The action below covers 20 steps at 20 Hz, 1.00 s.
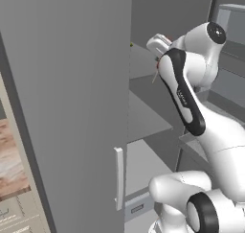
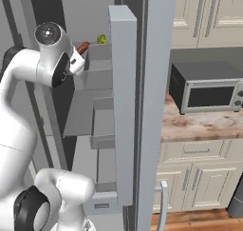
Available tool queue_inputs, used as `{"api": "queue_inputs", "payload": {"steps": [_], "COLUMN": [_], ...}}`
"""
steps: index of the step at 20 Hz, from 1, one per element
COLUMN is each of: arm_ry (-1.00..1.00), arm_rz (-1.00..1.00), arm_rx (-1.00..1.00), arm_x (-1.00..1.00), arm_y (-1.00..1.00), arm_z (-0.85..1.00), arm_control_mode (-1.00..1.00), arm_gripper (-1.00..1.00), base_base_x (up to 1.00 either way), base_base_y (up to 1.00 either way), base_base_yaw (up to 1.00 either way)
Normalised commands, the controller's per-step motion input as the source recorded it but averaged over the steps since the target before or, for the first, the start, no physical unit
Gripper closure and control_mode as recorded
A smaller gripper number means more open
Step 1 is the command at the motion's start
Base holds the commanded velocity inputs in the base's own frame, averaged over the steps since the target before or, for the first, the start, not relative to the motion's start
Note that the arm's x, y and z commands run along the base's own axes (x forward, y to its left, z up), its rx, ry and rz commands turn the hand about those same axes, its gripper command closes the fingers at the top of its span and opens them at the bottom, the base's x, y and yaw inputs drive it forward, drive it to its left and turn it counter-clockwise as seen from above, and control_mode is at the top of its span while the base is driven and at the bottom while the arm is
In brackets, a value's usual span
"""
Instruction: Store the hot dog in the freezer for long-term storage. Close the freezer door after placing the cooked food.
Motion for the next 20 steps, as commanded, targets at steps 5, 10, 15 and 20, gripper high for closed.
{"api": "queue_inputs", "payload": {"steps": [5, 10, 15, 20], "arm_ry": [0.09, 0.11, 0.08, 0.01], "arm_rz": [0.0, 0.01, 0.02, 0.05], "arm_rx": [-0.02, -0.02, -0.03, -0.02], "arm_x": [0.31, 0.32, 0.36, 0.36], "arm_y": [0.0, 0.02, 0.01, 0.0], "arm_z": [0.0, 0.0, 0.0, 0.0], "arm_control_mode": [-1.0, -1.0, -1.0, -1.0], "arm_gripper": [1.0, 1.0, 1.0, 1.0], "base_base_x": [0.0, 0.0, 0.0, 0.0], "base_base_y": [0.0, 0.0, 0.0, 0.0], "base_base_yaw": [0.0, 0.0, 0.0, 0.0]}}
